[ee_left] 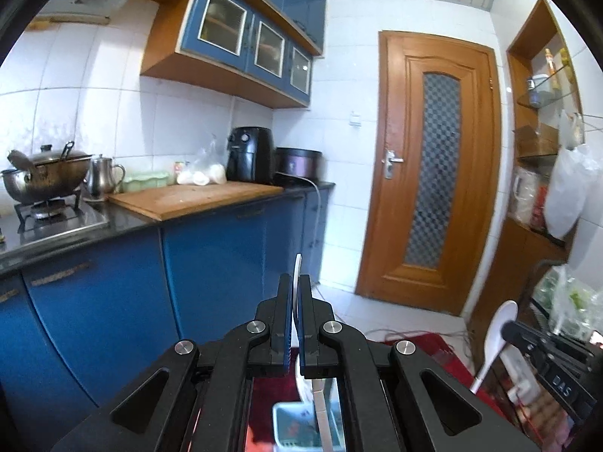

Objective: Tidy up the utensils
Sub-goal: 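Lift the beige fork with the left tool while the right tool carries the white spoon to the caddy, then lower the beige fork into the caddy and open the left tool while the right tool releases the spoon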

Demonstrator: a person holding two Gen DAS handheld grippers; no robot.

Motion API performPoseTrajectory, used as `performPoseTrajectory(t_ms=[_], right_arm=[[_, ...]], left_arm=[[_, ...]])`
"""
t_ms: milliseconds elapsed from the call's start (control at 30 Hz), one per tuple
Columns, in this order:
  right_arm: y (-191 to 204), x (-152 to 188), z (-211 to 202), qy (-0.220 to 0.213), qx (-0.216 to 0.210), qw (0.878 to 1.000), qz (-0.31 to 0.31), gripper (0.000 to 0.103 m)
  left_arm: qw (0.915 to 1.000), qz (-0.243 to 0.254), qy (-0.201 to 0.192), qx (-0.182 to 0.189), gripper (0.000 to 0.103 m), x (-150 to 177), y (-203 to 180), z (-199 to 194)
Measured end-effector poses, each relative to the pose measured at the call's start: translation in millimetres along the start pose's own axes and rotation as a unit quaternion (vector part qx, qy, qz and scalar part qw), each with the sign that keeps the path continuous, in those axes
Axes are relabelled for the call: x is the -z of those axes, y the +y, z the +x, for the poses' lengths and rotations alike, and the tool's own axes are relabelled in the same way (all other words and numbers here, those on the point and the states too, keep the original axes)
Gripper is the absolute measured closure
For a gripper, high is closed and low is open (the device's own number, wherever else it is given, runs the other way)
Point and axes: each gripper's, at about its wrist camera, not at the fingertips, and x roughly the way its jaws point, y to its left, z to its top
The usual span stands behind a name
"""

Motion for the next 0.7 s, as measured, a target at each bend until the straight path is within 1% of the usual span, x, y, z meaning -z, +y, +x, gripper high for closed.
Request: performPoseTrajectory(t_ms=[133,300,467,567,700], right_arm=[[0,1,15,-0.002,0.003,1.0,0.003,0.1],[1,8,31,-0.003,0.005,1.0,-0.001,0.1],[7,19,44,-0.012,0.014,1.0,-0.019,0.1],[9,27,51,-0.015,0.012,0.999,-0.026,0.1],[11,35,61,-0.012,0.009,0.999,-0.031,0.1]], left_arm=[[0.9999,0.005,-0.009,-0.011,0.101,7,0,21],[0.9993,0.017,-0.017,-0.027,0.101,28,-2,42],[0.999,0.026,-0.025,-0.027,0.101,50,-1,55],[0.9993,0.018,-0.024,-0.021,0.101,59,0,59],[0.999,0.024,-0.03,-0.025,0.101,75,-2,61]])
